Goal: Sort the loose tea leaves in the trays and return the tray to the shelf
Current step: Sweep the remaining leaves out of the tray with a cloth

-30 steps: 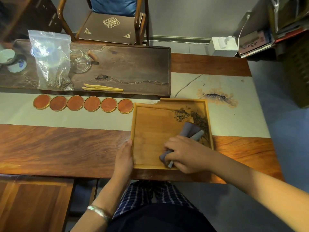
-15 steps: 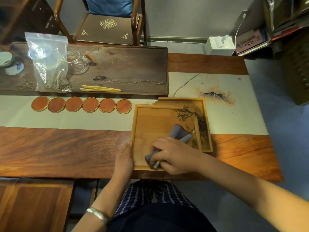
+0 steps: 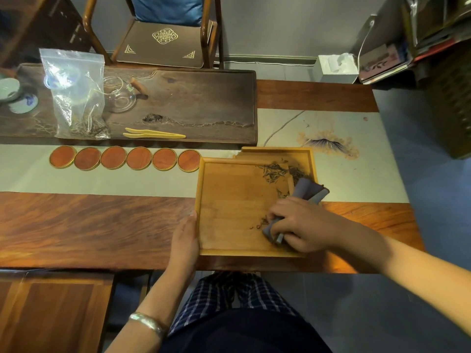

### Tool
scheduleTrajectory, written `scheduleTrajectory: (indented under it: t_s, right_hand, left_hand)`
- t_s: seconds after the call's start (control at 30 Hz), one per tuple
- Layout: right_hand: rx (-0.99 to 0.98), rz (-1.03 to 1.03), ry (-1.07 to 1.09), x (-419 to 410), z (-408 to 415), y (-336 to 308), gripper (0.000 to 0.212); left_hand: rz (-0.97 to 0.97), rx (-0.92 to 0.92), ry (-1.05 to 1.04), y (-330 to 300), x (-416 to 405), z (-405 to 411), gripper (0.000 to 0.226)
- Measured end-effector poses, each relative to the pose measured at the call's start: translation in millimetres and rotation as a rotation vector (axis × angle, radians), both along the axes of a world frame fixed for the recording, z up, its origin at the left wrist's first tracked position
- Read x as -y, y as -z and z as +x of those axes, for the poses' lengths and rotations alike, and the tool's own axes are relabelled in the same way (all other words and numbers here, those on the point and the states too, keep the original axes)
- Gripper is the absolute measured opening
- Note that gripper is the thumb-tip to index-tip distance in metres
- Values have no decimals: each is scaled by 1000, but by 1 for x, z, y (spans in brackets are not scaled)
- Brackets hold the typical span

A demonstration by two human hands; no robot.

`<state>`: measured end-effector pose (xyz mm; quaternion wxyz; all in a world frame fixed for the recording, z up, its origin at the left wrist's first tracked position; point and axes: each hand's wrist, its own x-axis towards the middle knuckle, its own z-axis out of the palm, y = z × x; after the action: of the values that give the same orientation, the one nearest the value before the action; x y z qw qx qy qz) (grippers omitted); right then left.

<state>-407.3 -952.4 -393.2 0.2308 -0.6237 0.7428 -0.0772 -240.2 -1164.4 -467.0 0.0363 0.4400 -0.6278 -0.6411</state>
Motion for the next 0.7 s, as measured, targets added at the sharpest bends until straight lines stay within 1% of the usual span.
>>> scheduleTrajectory:
  t_s: [0.1,0.17,0.23,0.37,0.47,0.53,0.7]
  right_hand:
    - [49,-119,163,-6,-13,-7,30]
    - [71,-204,286,-13,-18,-13,27]
    - [87,-253,354,-22,-14,-17,25]
    - [130,-228,349,-47,16,-12,24]
    - [142,-210,355,-61,35,-2,31]
    - [136,-207,361,-64,39,3,32]
    - [120,-182,366,-61,39,10,34]
  left_hand:
    - [18,-29,-13,-2,0,1,36]
    - [17,-35,-17,-2,0,2,35]
    - [37,-36,-20,-3,-1,4,35]
    - [42,-27,-28,-2,-2,6,35]
    - [77,-21,-50,-4,-3,3,36]
    - [109,-32,-58,-6,-4,2,36]
    - [78,-9,-72,-6,-4,0,33]
